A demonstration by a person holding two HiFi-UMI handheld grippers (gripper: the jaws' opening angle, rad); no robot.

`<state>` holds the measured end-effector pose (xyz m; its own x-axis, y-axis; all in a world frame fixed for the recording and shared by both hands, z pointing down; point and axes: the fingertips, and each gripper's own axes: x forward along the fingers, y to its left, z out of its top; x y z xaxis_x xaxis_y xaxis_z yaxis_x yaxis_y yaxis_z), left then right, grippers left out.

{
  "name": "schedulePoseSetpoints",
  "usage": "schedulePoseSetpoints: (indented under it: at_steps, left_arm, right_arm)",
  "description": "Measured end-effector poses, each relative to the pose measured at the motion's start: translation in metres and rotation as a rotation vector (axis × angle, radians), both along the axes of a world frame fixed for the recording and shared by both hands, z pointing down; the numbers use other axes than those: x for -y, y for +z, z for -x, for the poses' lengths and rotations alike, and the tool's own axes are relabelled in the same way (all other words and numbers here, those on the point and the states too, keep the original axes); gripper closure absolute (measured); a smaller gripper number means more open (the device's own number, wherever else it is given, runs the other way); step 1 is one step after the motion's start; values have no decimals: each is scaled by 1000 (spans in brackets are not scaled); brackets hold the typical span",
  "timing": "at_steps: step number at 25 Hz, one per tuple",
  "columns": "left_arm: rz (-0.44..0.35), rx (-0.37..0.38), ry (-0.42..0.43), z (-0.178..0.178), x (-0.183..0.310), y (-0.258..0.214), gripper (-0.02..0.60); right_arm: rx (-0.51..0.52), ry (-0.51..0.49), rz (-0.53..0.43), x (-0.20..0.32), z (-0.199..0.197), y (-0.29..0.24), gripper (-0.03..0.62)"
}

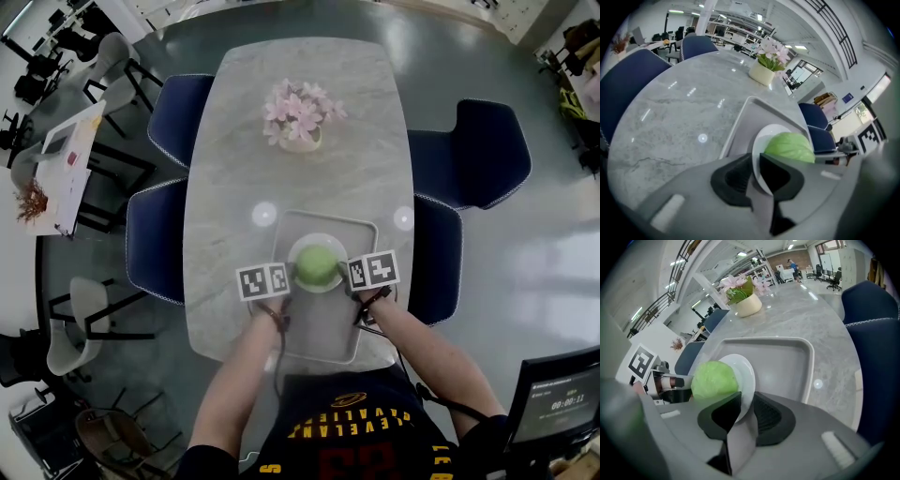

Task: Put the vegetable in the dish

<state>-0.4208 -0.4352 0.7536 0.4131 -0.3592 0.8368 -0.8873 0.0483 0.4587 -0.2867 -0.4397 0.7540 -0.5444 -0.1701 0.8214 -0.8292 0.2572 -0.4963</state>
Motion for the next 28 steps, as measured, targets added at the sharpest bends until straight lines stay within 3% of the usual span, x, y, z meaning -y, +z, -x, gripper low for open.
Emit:
schedulePoseSetpoints:
  at_steps: [7, 9, 14, 20, 26, 28]
  left_arm:
    - [-64, -65, -148, 13, -11, -11, 578]
    - [-77, -104, -156, 8, -18, -17, 578]
    - [-150, -201, -150, -15, -35, -47, 580]
    - [-282, -184, -37, -40, -71, -79, 580]
    - [-401, -253, 26, -81, -108, -141, 580]
    - [-442, -246, 75, -98, -118, -159, 580]
  right_arm:
    - [30, 12, -63, -5, -13, -18, 557]
    - [44, 24, -78, -6, -17, -23, 588]
    - [105, 32, -100, -14, -20, -37, 588]
    - [302, -9, -151, -51, -22, -75, 588]
    - [367, -100, -292, -78, -33, -119, 588]
    - [389, -112, -338, -86, -35, -135, 588]
